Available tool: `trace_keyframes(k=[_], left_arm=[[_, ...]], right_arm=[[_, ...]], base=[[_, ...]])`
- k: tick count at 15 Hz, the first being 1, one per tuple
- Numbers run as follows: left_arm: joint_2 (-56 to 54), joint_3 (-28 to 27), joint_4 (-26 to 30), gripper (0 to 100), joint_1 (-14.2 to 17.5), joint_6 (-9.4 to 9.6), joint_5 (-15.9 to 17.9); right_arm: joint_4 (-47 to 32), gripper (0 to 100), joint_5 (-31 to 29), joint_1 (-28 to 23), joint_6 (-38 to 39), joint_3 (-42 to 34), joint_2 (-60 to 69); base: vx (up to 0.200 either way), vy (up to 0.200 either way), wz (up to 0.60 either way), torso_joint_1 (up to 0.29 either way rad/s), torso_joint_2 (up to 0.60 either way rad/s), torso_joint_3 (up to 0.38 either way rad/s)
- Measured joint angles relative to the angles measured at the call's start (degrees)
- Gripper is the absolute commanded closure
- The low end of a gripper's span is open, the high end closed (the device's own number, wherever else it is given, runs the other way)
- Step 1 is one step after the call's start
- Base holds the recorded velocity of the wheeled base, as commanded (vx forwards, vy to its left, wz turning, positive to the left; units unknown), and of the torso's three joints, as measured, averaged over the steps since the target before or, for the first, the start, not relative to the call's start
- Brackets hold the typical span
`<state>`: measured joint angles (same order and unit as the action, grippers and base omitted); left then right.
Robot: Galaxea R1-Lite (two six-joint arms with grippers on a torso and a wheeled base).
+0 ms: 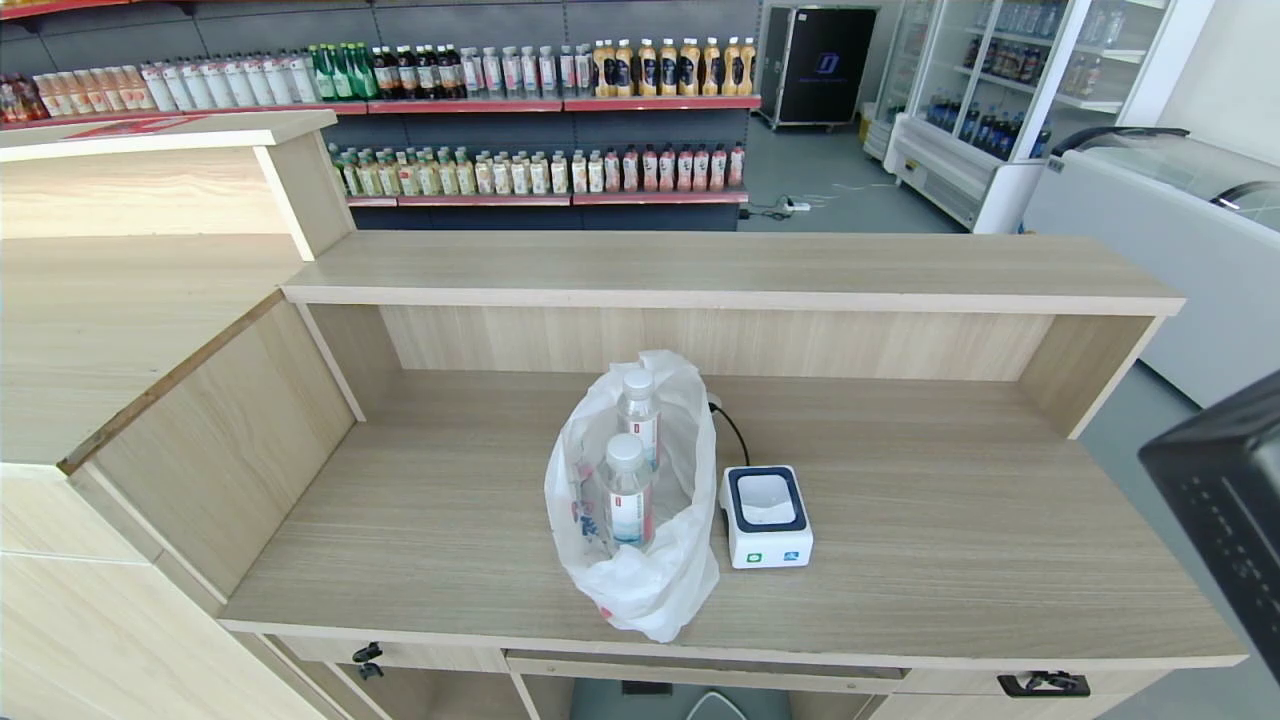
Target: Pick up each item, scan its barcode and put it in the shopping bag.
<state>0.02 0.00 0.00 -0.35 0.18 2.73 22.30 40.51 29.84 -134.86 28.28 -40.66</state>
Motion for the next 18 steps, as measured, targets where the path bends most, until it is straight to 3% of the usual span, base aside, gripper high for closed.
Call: trace_keyframes(k=[4,9,11,13,15,16,18], left_arm=[[0.0,0.0,0.0,0,0.0,0.0,0.0],[0.0,0.0,0.0,0,0.0,0.0,0.0],[0.0,0.0,0.0,0,0.0,0.0,-0.02],[0.0,0.0,0.0,0,0.0,-0.02,0.0],[0.0,0.0,0.0,0,0.0,0.0,0.0],[0.0,0.0,0.0,0,0.0,-0.02,-0.02],[0.0,0.0,0.0,0,0.0,0.0,-0.02]], right_arm=[[-0.02,100,-0.5,0.15,2.39,0.43,-0.83],[0.06,100,-10.85,-1.9,20.46,10.41,-7.06],[0.12,100,-12.63,-8.44,34.28,15.59,-10.61],[-2.0,100,-16.08,-20.03,54.77,17.6,-12.42],[-14.01,100,-24.23,-28.16,77.72,18.69,-12.48],[-20.96,100,-28.15,-30.09,86.46,19.07,-12.4],[-24.67,100,-32.57,-32.07,108.13,19.5,-12.46]], base=[[0.0,0.0,0.0,0.0,0.0,0.0],[0.0,0.0,0.0,0.0,0.0,0.0],[0.0,0.0,0.0,0.0,0.0,0.0],[0.0,0.0,0.0,0.0,0.0,0.0],[0.0,0.0,0.0,0.0,0.0,0.0],[0.0,0.0,0.0,0.0,0.0,0.0],[0.0,0.0,0.0,0.0,0.0,0.0]])
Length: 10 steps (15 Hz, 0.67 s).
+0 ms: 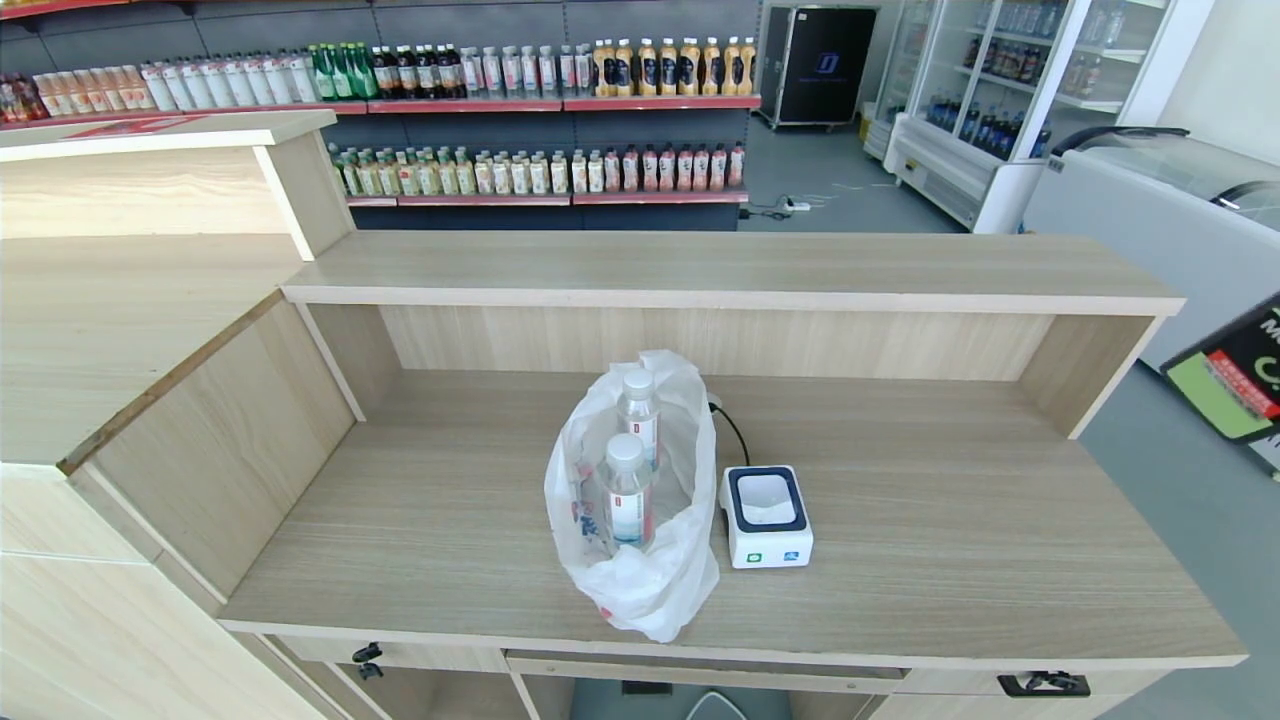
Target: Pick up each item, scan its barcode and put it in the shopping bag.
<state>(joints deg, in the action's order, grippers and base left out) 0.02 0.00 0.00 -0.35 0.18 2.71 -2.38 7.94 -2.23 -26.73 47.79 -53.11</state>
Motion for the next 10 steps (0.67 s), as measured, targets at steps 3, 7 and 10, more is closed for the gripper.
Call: trace_keyframes(k=[3,7,10], left_arm=[[0.0,0.0,0.0,0,0.0,0.0,0.02],[0.0,0.0,0.02,0,0.0,0.0,0.05],[0.0,0.0,0.0,0,0.0,0.0,0.0]], right_arm=[[-3.94,100,-5.45,-0.68,12.51,-1.87,-1.12],[-3.86,100,-5.23,-0.3,23.63,-1.87,-3.88],[-3.85,100,-0.11,0.12,33.0,-0.49,-8.7]], base=[[0.0,0.0,0.0,0.0,0.0,0.0],[0.0,0.0,0.6,0.002,0.0,0.001],[0.0,0.0,0.2,-0.001,0.0,0.001]])
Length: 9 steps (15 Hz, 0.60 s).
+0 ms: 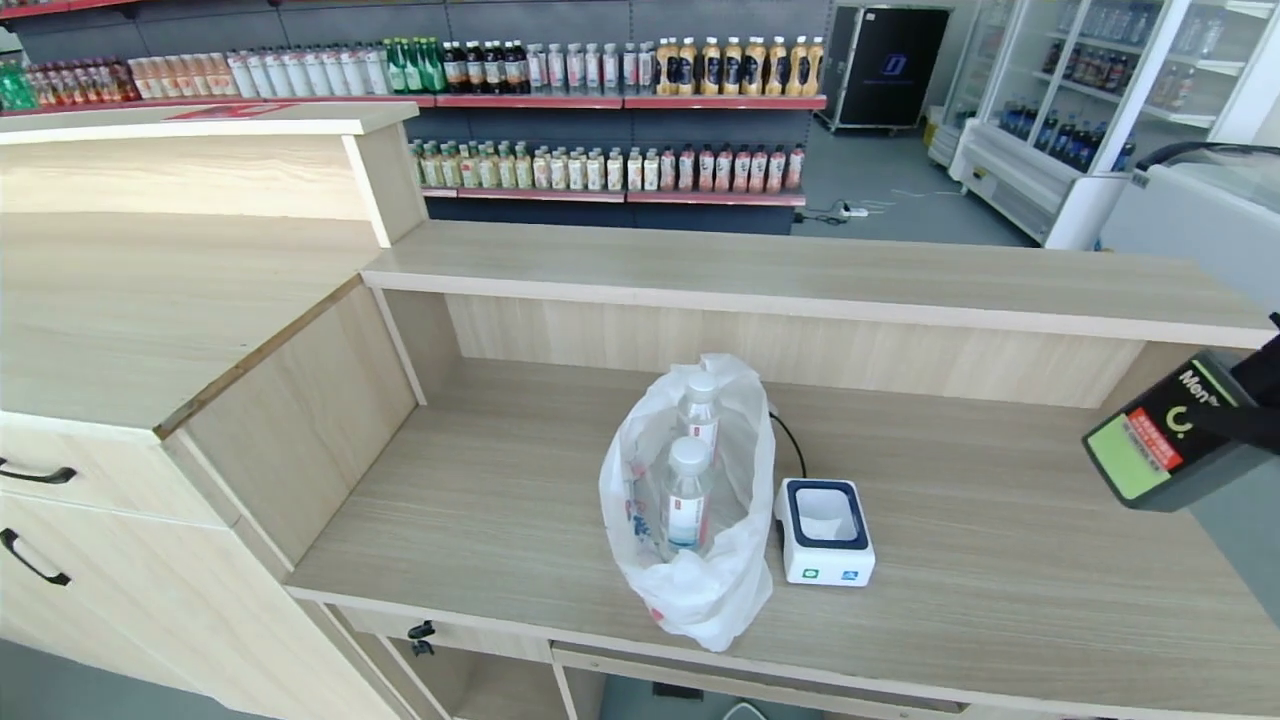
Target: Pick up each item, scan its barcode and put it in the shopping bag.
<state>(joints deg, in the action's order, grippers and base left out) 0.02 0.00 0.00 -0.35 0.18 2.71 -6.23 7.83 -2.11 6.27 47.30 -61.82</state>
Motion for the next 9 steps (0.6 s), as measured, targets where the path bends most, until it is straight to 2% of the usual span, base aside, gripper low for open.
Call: trace_keyframes(k=[2,5,6,9], left_arm=[[0.0,0.0,0.0,0,-0.02,0.0,0.0],[0.0,0.0,0.0,0,0.02,0.0,0.02],[0.0,0.0,0.0,0,-0.02,0.0,0.0],[0.0,0.0,0.0,0,0.02,0.0,0.0]], right_arm=[[0.33,100,8.64,-1.33,4.0,0.85,-4.22],[1.15,100,33.28,-7.12,5.25,1.38,-10.84],[1.85,100,39.03,-9.74,5.34,1.51,-13.23],[5.58,100,46.49,-15.14,5.06,1.93,-21.11]], base=[[0.0,0.0,0.0,0.0,0.0,0.0],[0.0,0.0,0.0,0.0,0.0,0.0],[0.0,0.0,0.0,0.0,0.0,0.0],[0.0,0.0,0.0,0.0,0.0,0.0]])
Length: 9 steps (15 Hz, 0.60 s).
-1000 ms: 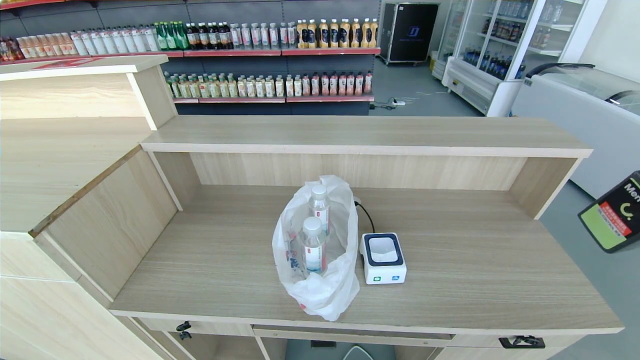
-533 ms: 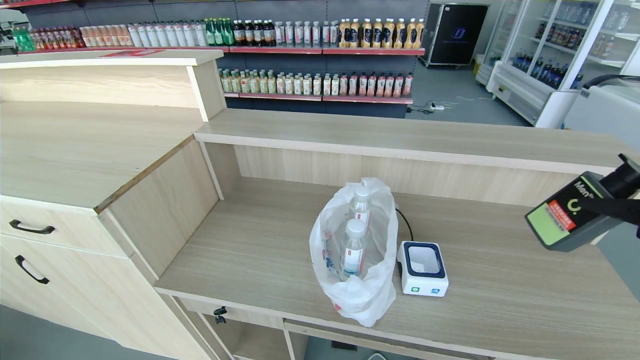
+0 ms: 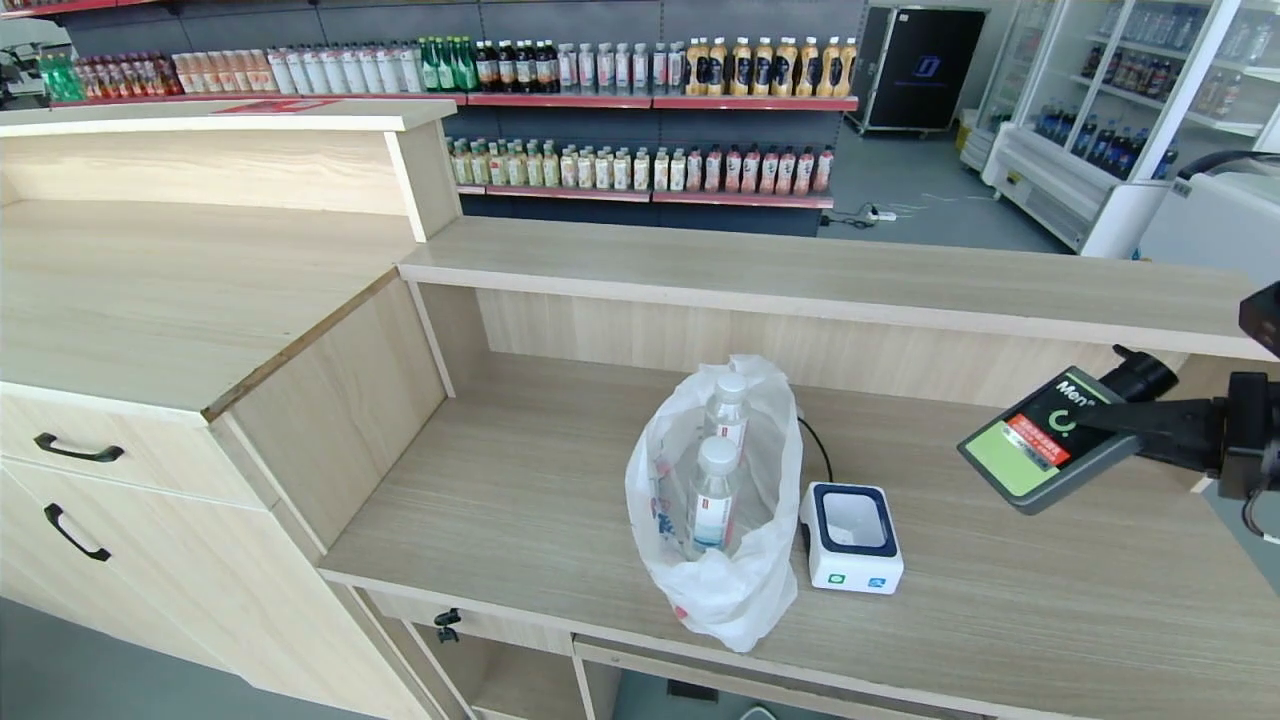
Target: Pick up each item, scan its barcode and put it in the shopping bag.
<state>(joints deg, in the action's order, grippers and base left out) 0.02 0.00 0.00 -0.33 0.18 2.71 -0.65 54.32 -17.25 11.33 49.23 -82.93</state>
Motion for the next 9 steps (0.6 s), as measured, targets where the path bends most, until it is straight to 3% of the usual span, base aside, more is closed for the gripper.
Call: trace_keyframes(k=[4,9], left_arm=[[0.0,0.0,0.0,0,0.0,0.0,0.02],[0.0,0.0,0.0,0,-0.02,-0.02,0.02]], right_arm=[[0.89,100,7.69,-4.27,-5.69,1.99,-8.98],[0.8,100,9.62,-4.27,-8.84,1.95,-15.08]], base=[[0.0,0.0,0.0,0.0,0.0,0.0],[0.0,0.0,0.0,0.0,0.0,0.0]])
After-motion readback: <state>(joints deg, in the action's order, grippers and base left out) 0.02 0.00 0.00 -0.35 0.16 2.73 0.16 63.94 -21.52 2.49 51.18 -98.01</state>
